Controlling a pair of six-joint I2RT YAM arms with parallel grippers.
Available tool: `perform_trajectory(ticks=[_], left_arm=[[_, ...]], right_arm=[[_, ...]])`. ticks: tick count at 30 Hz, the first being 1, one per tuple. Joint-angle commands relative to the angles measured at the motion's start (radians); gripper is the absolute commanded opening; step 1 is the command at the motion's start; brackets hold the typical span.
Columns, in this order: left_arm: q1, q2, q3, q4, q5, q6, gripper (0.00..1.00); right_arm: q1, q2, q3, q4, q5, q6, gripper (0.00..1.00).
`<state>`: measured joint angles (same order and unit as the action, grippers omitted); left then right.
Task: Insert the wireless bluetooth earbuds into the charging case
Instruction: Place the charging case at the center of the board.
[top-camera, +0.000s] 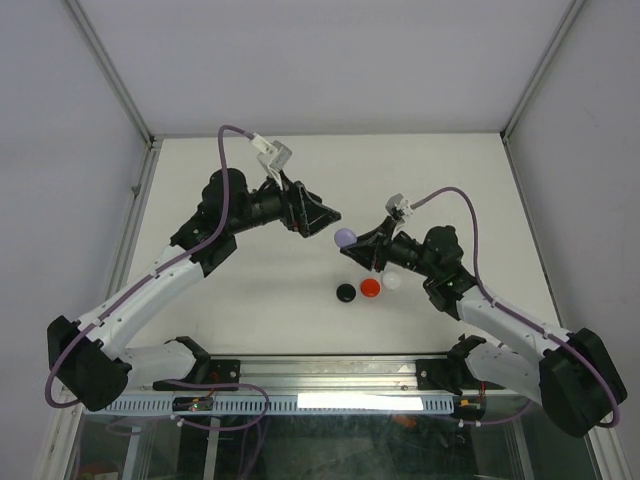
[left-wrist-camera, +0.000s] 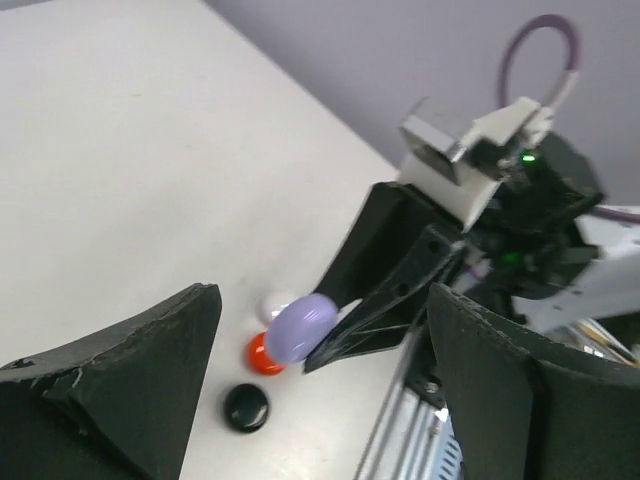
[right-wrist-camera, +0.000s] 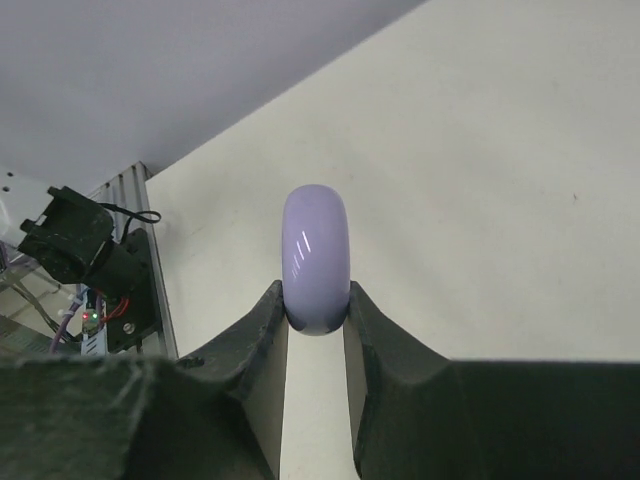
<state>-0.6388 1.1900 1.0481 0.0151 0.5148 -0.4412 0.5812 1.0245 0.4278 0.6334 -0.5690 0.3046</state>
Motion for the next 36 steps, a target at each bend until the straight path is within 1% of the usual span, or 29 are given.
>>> perform_trajectory(ticks=[1,4,7,11,14,17,21,26,28,30,32,34,36], left_arm=[[0.022,-0.075,0.009,-0.183,-0.315,0.149,0.88],[0.027,-0.103,0.011,-0.272,-0.494,0.207,0.92],[0.031,-0.137,-0.022,-0.311,-0.673,0.257,0.98],[0.037,-0.172,-0.087,-0.297,-0.903,0.301,0.99],[0.055,-0.183,-0.157,-0.225,-1.014,0.334,0.99],[0.097,-0.184,-0.166,-0.215,-1.004,0.327,0.99],[0.128,-0.202,-0.179,-0.211,-0.990,0.310,0.99],[0.173,-0.231,-0.194,-0.211,-0.960,0.276,0.99],[0.222,-0.236,-0.193,-0.212,-0.919,0.243,0.99],[0.279,-0.246,-0.192,-0.214,-0.839,0.190,0.99],[0.337,-0.259,-0.199,-0.213,-0.783,0.141,0.99],[0.375,-0.273,-0.203,-0.212,-0.751,0.113,0.99],[0.389,-0.283,-0.206,-0.213,-0.747,0.103,0.99]], right_arm=[[-0.017,-0.023,0.104,-0.291,0.112,-0.029,0.00],[-0.048,-0.001,0.149,-0.450,0.162,-0.027,0.00],[-0.097,0.039,0.166,-0.543,0.185,0.011,0.00],[-0.121,0.121,0.202,-0.641,0.224,0.074,0.00],[-0.122,0.191,0.236,-0.677,0.219,0.100,0.00],[-0.122,0.246,0.245,-0.678,0.214,0.117,0.00],[-0.121,0.304,0.252,-0.679,0.267,0.126,0.02],[-0.121,0.402,0.277,-0.676,0.240,0.146,0.06],[-0.121,0.435,0.287,-0.677,0.223,0.157,0.09],[-0.122,0.460,0.293,-0.681,0.223,0.170,0.12],[-0.122,0.473,0.294,-0.688,0.229,0.180,0.17],[-0.122,0.479,0.295,-0.704,0.244,0.182,0.23],[-0.122,0.474,0.294,-0.723,0.260,0.181,0.28]])
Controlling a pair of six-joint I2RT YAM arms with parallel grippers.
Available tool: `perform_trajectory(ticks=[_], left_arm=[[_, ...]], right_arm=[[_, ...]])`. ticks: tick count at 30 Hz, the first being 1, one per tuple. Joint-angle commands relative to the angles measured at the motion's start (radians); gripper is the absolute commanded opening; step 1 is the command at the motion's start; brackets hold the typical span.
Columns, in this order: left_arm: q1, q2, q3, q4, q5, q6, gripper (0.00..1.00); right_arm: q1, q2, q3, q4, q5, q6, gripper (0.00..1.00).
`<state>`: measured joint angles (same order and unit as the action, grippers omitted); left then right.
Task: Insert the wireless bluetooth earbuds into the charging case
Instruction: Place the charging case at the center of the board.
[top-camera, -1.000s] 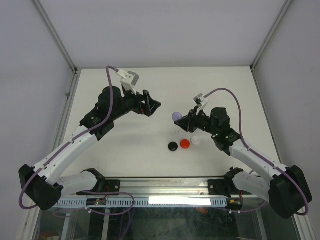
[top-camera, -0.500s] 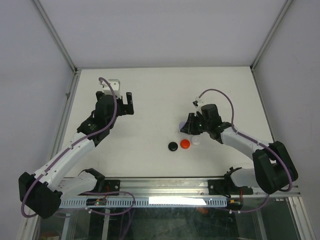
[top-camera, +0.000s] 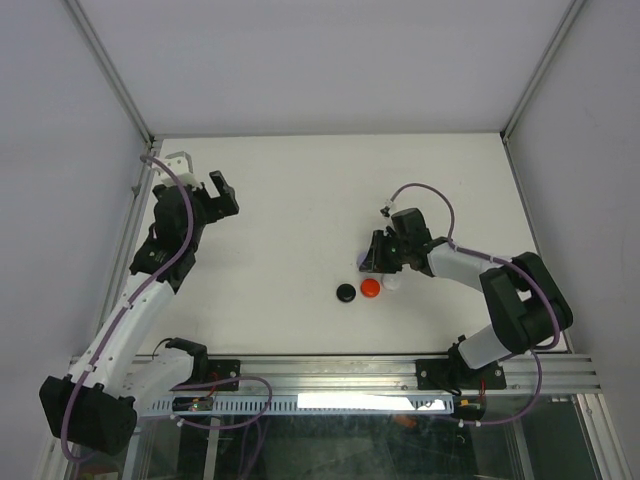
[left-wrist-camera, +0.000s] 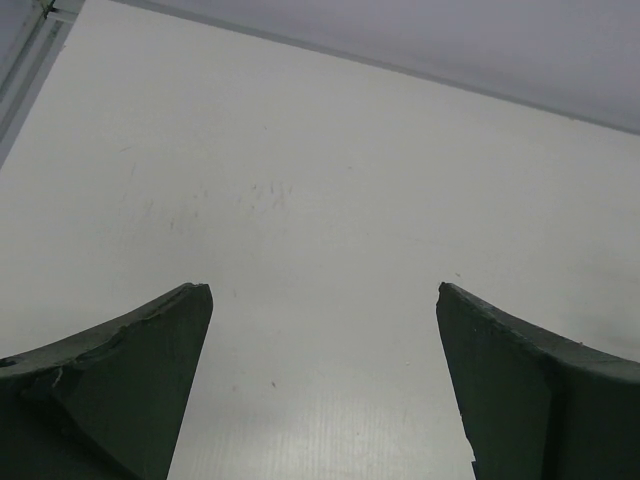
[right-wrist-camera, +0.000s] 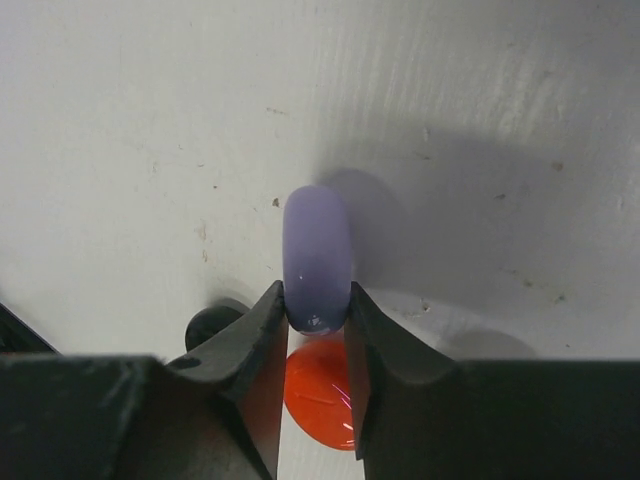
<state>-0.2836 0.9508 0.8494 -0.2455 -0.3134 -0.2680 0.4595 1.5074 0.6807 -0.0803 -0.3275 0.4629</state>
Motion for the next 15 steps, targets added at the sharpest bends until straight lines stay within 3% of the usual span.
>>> perform_trajectory(ticks=[1,7,12,15], left_arm=[[0.035,-0.050,-0.008,0.048,0.081,-0.071,0.99],[0.035,-0.106,-0.026,0.056,0.126,-0.048,0.99],[0.034,-0.235,-0.084,0.071,0.183,-0.025,0.99],[0.034,-0.345,-0.129,0.070,0.179,-0.020,0.99]], right_arm=[[-0.001,-0.016,0.037,-0.015,0.027,0.021,0.32],[-0.001,-0.123,0.025,-0.070,0.092,0.006,0.53],[0.000,-0.326,0.026,-0.161,0.170,-0.029,0.71],[0.000,-0.491,0.032,-0.235,0.263,-0.063,0.96]])
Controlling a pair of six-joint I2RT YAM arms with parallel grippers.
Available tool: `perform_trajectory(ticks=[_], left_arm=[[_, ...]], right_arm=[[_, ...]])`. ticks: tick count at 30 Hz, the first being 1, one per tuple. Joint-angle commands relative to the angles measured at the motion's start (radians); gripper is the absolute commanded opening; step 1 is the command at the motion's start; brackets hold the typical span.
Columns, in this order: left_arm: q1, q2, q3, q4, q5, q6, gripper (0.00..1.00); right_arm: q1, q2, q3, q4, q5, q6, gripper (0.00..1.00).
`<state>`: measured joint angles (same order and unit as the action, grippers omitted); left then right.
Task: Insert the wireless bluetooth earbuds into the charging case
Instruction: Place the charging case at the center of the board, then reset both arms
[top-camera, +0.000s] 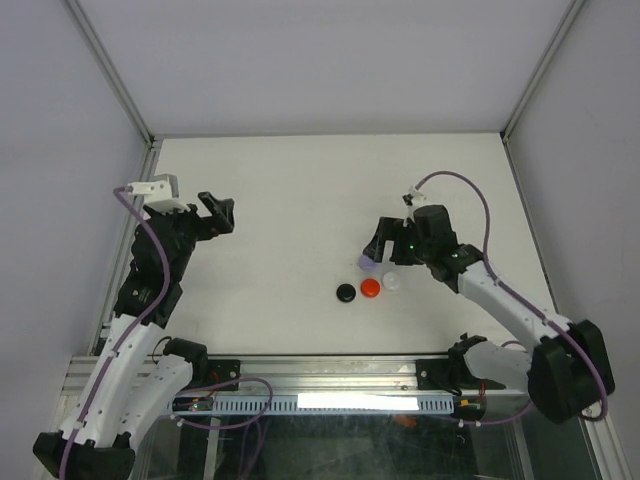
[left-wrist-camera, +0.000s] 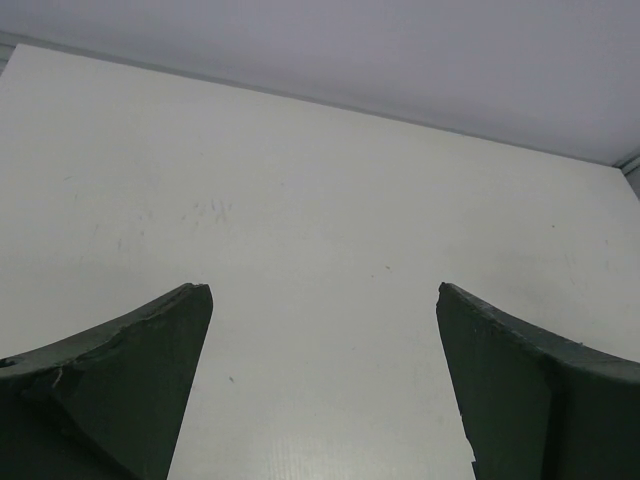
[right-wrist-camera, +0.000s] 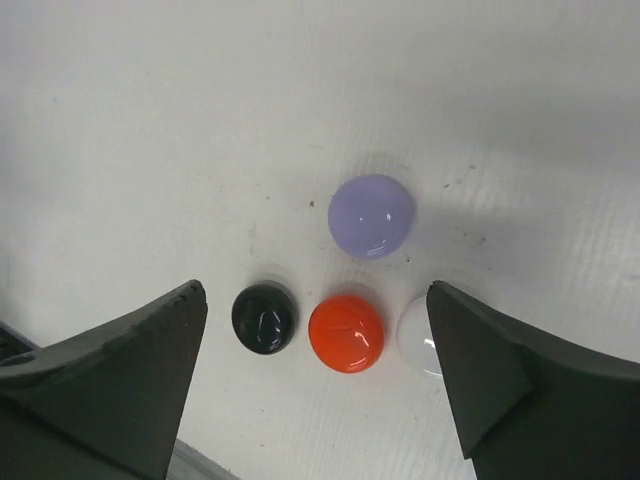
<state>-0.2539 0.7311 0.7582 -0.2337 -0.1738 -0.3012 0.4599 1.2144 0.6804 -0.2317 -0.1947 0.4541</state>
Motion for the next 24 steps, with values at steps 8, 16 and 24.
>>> perform_trajectory(ticks=[8,16,24], left_arm=[[0.005,-0.395,-0.087,-0.027,0.004,0.007,0.99],[0.005,-0.541,-0.084,-0.108,-0.002,-0.029,0.99],[0.005,-0.604,-0.133,-0.141,-0.026,-0.013,0.99]], right_arm=[[-0.001,-0.604,0.087,-0.292,0.387,-0.123,0.99],[-0.001,-0.904,0.102,-0.352,0.553,-0.231,0.99],[-0.001,-1.099,0.051,-0.328,0.597,-0.299,0.99]])
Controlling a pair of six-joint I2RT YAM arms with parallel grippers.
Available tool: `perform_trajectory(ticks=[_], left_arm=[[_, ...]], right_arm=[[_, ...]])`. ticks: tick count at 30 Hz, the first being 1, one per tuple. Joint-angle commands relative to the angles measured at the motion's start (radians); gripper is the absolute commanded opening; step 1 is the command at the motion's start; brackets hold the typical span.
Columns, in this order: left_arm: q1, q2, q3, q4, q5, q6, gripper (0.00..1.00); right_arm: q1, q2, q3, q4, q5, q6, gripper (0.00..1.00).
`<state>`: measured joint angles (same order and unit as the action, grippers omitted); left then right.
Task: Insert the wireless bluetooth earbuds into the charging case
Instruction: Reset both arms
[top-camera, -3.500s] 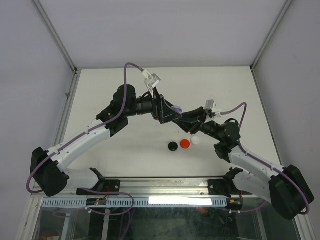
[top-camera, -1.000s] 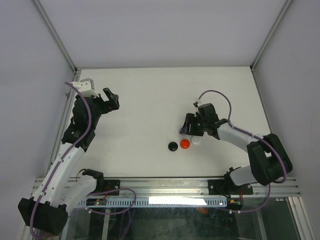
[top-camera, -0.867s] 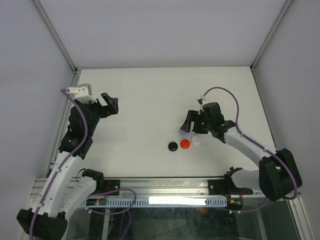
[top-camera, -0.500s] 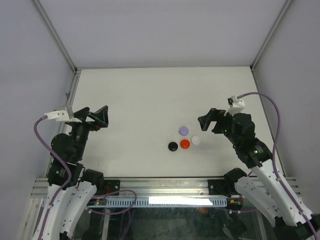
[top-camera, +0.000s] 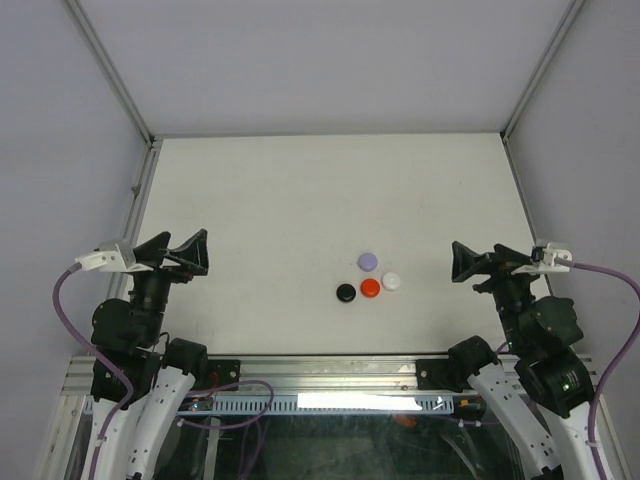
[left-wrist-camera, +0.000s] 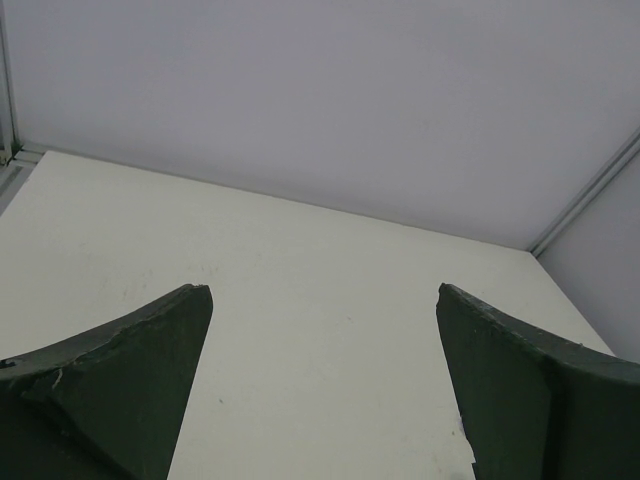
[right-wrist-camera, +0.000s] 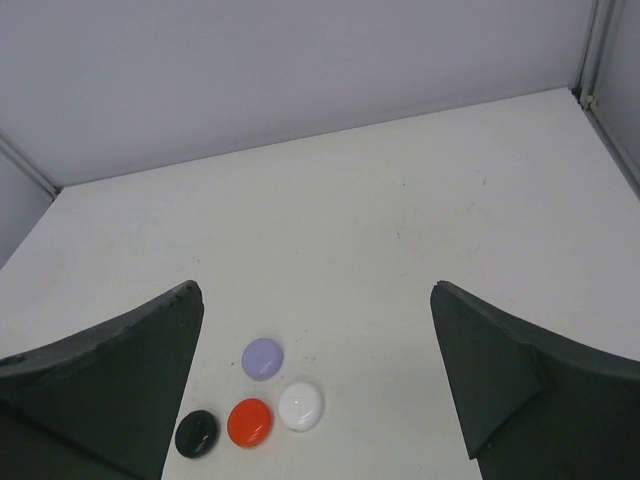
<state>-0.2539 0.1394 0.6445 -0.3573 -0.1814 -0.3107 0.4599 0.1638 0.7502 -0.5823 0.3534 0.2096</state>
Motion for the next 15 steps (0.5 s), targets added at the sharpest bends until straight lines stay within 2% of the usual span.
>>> perform_trajectory(ticks=[1,15], left_arm=[[0.004,-0.011,-0.024,-0.017,-0.023,-0.004,0.99],[0.005,0.054,-0.037,-0.002,-0.018,0.000,0.99]], right_arm=[[0.000,-0.058,-0.027,0.026,0.048,-0.056,0.99],[0.000,-0.067,-0.035,0.026,0.035,-0.065,0.99]])
